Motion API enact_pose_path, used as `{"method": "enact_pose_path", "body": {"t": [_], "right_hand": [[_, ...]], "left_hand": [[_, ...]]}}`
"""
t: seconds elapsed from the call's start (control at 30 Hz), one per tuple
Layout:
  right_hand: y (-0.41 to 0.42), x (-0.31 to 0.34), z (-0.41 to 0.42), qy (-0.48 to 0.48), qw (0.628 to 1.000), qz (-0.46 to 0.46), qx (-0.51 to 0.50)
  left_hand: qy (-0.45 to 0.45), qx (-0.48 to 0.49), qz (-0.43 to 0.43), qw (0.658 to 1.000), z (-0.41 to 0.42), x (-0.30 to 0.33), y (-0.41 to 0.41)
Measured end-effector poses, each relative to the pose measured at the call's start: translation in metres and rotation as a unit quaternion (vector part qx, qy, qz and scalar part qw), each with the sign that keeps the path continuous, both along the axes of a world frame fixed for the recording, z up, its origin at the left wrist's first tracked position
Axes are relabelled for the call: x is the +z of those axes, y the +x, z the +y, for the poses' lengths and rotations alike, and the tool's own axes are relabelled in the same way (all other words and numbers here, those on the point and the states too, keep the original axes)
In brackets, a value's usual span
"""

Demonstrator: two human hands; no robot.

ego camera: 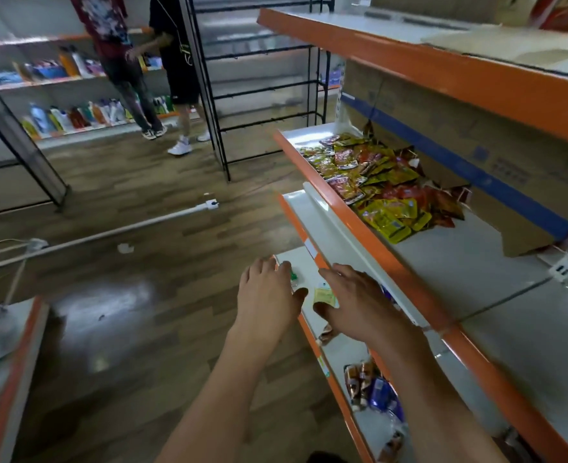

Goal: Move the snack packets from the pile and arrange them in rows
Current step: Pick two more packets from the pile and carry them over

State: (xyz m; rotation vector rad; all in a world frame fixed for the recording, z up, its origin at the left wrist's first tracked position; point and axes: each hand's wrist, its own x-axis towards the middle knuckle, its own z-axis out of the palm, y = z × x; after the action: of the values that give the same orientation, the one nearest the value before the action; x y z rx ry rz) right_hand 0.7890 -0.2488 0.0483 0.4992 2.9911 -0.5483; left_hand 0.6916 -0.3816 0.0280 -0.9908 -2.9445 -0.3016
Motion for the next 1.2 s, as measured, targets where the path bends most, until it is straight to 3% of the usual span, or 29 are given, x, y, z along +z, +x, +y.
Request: {"method": "enact_pose_path", "body": {"t": [0.3, 0.6, 0.9, 1.2], "right_hand": [[-0.125, -0.018, 0.03, 0.006, 1.0, 0.003, 0.006], [-0.26, -0.019, 0.093, -0.015, 0.999, 0.029, -0.04], [-0.3, -0.024, 0.165, -0.027, 0.981, 0.036, -0.19], [-0.316, -0.046, 0.223, -0.004, 0.914, 0.103, -0.391]], "left_hand": [[0.017, -0.002, -0.019, 1.0, 0.025, -0.01, -0.116], [0.002, -0.048, -0.035, 0.998, 0.101, -0.005, -0.264], [-0.031, -0.149, -0.052, 0.987, 0.191, -0.013, -0.332], [-0.064, -0.215, -0.053, 0.973, 0.262, -0.026, -0.368]]}}
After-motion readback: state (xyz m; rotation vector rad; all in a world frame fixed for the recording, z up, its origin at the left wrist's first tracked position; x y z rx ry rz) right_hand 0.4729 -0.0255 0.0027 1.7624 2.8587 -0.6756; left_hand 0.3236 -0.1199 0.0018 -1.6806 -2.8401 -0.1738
